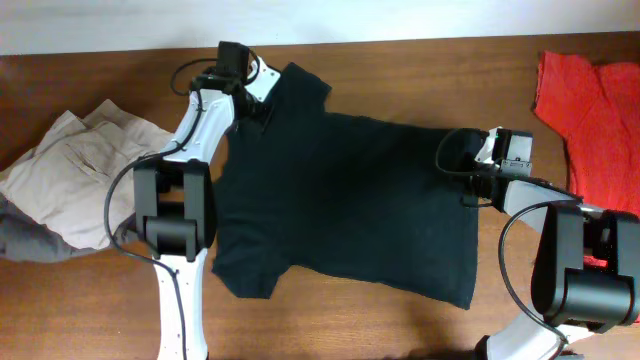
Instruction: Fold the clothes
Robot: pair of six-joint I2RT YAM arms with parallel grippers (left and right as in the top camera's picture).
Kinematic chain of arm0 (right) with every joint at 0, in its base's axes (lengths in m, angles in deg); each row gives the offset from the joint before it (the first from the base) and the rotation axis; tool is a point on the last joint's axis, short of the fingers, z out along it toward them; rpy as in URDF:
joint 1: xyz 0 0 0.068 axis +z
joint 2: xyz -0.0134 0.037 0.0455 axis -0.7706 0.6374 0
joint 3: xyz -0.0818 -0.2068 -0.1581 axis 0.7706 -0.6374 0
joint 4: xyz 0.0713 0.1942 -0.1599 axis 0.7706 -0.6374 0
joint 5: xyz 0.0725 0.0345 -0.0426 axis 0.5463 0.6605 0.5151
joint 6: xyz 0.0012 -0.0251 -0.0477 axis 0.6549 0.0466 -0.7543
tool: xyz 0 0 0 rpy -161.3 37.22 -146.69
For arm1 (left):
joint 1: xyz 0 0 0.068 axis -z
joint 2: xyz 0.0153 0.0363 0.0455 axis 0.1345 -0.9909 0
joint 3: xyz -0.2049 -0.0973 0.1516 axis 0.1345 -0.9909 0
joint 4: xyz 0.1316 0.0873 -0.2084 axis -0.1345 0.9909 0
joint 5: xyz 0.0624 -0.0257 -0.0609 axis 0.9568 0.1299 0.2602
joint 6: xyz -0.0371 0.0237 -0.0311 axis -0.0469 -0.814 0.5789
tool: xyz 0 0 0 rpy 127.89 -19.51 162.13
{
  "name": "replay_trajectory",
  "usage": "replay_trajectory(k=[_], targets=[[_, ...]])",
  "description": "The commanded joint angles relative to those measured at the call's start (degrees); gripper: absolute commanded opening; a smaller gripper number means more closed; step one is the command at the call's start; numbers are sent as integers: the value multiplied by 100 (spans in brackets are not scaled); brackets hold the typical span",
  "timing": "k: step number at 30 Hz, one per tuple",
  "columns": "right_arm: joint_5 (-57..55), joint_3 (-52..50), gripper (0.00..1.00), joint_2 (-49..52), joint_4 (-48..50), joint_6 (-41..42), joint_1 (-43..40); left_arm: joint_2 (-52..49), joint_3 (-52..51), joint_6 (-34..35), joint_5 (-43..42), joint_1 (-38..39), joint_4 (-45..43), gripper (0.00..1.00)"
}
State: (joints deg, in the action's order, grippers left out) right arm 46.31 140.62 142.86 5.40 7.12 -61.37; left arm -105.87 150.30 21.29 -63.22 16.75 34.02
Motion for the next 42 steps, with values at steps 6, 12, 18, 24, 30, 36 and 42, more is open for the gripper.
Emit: replay_trajectory(k=[6, 12, 18, 24, 30, 36, 42], targets=[[-98, 92, 11, 114, 55, 15, -37, -579, 28, 1029, 1375, -162, -291, 0], [-125, 94, 11, 114, 334, 17, -37, -820, 24, 2210, 1969, -452, -120, 1], [-44, 98, 15, 114, 455, 17, -37, -822, 24, 2535, 2203, -623, 107, 0], [568, 127, 39, 79, 203, -162, -39, -715, 118, 2531, 2190, -601, 433, 25], [931, 179, 46, -361, -361, -437, -37, -107, 743, 2509, 2166, -603, 1213, 47], [920, 177, 47, -1357, -1405, -761, -37, 933, 1239, 2514, 2105, -603, 2404, 51], [748, 177, 47, -2179, -2490, -1016, -37, 1674, 1239, 2514, 2006, -603, 3202, 51]])
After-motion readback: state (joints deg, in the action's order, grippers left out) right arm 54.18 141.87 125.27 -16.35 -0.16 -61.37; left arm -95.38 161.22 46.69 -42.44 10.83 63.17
